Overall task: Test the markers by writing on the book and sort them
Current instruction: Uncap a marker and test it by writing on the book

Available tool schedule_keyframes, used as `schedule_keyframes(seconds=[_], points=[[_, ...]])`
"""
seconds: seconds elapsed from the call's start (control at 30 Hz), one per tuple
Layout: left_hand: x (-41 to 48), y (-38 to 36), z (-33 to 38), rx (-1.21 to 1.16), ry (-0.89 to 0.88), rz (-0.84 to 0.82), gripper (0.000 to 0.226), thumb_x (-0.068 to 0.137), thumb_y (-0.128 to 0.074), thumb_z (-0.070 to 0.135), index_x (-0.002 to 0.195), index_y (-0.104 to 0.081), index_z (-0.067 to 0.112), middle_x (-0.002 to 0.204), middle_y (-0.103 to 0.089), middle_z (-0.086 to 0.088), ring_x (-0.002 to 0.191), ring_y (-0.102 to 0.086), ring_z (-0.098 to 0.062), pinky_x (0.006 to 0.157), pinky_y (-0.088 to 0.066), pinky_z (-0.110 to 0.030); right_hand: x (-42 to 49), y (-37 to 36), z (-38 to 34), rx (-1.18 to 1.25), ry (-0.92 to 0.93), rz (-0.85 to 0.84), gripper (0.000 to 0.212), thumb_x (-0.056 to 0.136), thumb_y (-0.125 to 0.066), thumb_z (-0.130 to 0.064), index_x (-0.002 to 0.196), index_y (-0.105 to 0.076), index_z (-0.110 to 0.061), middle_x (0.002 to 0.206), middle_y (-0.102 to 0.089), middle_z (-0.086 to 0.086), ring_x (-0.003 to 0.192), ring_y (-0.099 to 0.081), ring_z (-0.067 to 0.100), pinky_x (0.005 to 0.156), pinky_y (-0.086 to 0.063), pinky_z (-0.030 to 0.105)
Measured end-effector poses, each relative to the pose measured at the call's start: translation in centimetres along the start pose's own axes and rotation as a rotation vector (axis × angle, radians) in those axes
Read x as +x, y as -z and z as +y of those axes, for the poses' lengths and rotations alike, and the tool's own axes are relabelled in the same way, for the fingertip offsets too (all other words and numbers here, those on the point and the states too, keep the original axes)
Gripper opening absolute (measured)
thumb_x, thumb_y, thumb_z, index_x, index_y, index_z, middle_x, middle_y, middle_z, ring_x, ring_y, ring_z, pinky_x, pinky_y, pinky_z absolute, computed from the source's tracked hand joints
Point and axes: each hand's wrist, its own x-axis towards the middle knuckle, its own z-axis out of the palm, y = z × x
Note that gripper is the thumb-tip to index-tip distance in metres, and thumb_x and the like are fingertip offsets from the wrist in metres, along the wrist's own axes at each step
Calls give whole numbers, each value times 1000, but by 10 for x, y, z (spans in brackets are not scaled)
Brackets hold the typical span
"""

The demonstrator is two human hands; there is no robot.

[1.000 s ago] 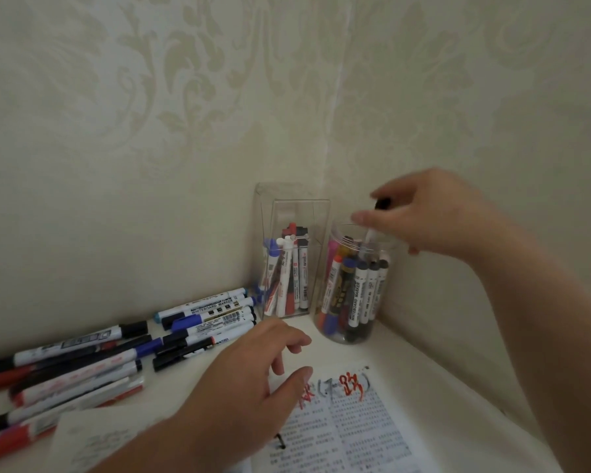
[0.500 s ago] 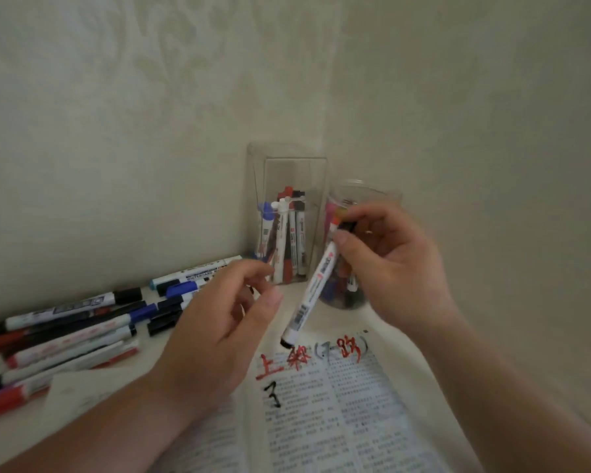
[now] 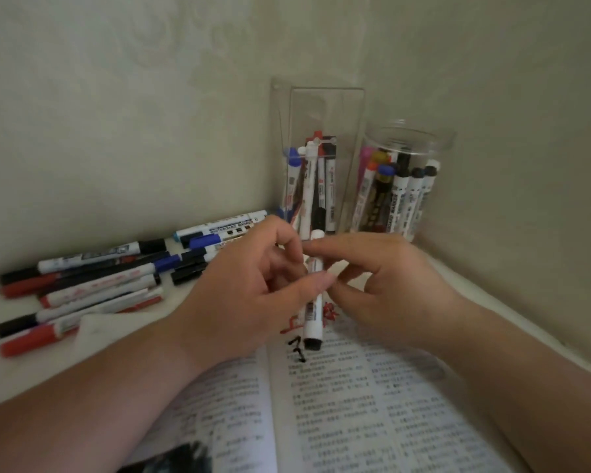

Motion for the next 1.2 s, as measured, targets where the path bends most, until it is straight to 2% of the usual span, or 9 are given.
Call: schedule_keyframes(seconds=[0.1,0.2,0.37,0.53,0.67,0.8,0.93,1.13,1.2], points=[[0,3,-4,-75,-101,33,8,102,-52,29,94,-52,26,78,-70,-5,55,-57,-20,53,-47,-35,0,-1,-4,-50,-12,82,31,85,-78,-4,113,-75,-19,87,-72,-12,73,-66,8,65,-49,17],[2,4,-8,95,-147,117,20,90,-58,13,101,-53,30,91,-62,6,79,-58,-17,69,-48,-25,-1,5,-8,363,-293,161,3,92,-74,-15,92,-73,-18,66,-68,3,53,-59,18,50,-48,28],[3,3,-7,342,-77,-109,40,86,-70,51,122,-58,37,99,-60,20,99,-59,-6,79,-45,-14,-3,10,-13,917,-499,58,8,84,-66,-17,80,-71,-12,55,-57,17,41,-48,24,40,-36,24],[4,-5,-4,367,-84,-145,13,101,-52,35,111,-61,32,91,-62,16,88,-60,-6,71,-44,-20,-2,7,-13,863,-418,79,10,83,-75,-14,83,-67,-8,54,-55,10,42,-45,16,40,-36,22],[3,-9,-4,375,-18,-193,14,105,-41,38,109,-52,32,87,-52,19,85,-53,-1,67,-38,-11,-1,6,-17,772,-315,114,14,77,-75,-9,84,-66,0,57,-58,-3,46,-47,4,46,-38,15],[4,-4,0,403,-38,-258,33,99,-30,55,103,-52,32,88,-57,21,81,-57,0,66,-40,-12,-3,6,-17,816,-369,75,15,78,-75,-11,82,-68,1,55,-54,6,45,-46,13,43,-36,21],[5,-4,0,373,-44,-239,33,97,-34,55,100,-56,30,83,-60,13,77,-59,-10,65,-45,-24,-3,5,-15,917,-425,48,16,80,-78,-15,76,-67,-4,53,-52,14,43,-43,19,42,-33,23],[7,-5,5,337,-24,-250,19,95,-40,54,98,-55,42,75,-60,25,69,-58,2,62,-41,-10,-3,8,-15,902,-368,66,8,80,-73,-9,74,-68,-10,53,-54,12,43,-47,18,42,-35,23],[8,-3,4,320,-14,-261,23,94,-41,58,107,-54,43,76,-61,13,64,-56,-3,59,-43,-17,-2,7,-15,885,-346,72,7,81,-72,-8,75,-68,-9,53,-53,12,43,-45,19,42,-35,23]])
